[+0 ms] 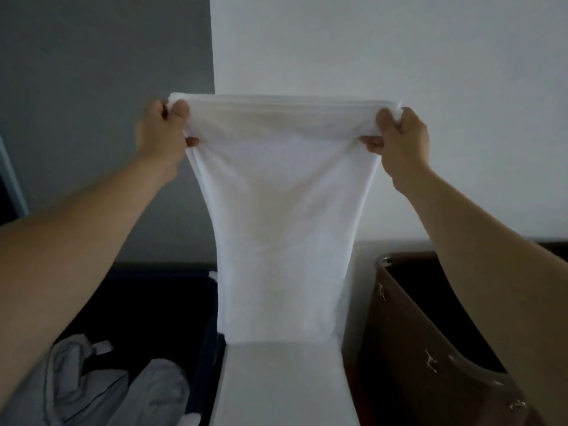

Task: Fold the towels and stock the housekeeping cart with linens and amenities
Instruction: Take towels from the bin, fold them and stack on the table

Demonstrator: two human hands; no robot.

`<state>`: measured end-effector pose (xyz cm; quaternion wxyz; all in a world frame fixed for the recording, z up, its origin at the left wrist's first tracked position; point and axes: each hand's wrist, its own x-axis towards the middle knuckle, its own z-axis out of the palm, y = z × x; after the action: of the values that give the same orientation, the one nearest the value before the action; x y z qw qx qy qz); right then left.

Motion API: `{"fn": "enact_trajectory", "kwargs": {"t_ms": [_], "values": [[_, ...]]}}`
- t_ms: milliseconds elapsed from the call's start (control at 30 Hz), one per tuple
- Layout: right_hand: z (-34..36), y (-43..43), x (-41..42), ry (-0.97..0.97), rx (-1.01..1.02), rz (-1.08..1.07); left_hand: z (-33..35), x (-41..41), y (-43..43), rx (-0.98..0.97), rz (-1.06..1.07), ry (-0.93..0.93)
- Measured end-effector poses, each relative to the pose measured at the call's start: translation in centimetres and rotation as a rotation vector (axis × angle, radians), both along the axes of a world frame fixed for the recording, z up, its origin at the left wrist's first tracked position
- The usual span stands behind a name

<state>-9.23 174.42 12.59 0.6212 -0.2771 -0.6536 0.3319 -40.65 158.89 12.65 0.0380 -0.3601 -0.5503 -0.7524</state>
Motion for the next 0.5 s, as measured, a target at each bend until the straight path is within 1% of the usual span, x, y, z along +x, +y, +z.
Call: {"fn": "enact_trajectory", "kwargs": {"t_ms": [100,233,367,433,500], "values": [[1.2,-0.5,0.9,0.047,0.063,0.021,0.8,0.3,-1.2,0.049,-0.005,0.062],[-0.3,-2.8,2.2,0.025,0.055,0.023,-0.7,1.5,-4.0,0.016,-0.015,0.089],[-3.8,-7.1,4.1,-0.057,-0.003,-0.002,-4.3,3.4,-8.7,-0.040,-0.040,0.071],[-6.5,-9.6,5.2,-0.097,-0.046,-0.008,-7.1,4.4,-11.4,-0.108,-0.053,0.063],[-10.0,-12.1,6.4,-0.128,-0.107,-0.020,-10.4,5.3,-13.9,-0.165,-0.077,0.014]]}}
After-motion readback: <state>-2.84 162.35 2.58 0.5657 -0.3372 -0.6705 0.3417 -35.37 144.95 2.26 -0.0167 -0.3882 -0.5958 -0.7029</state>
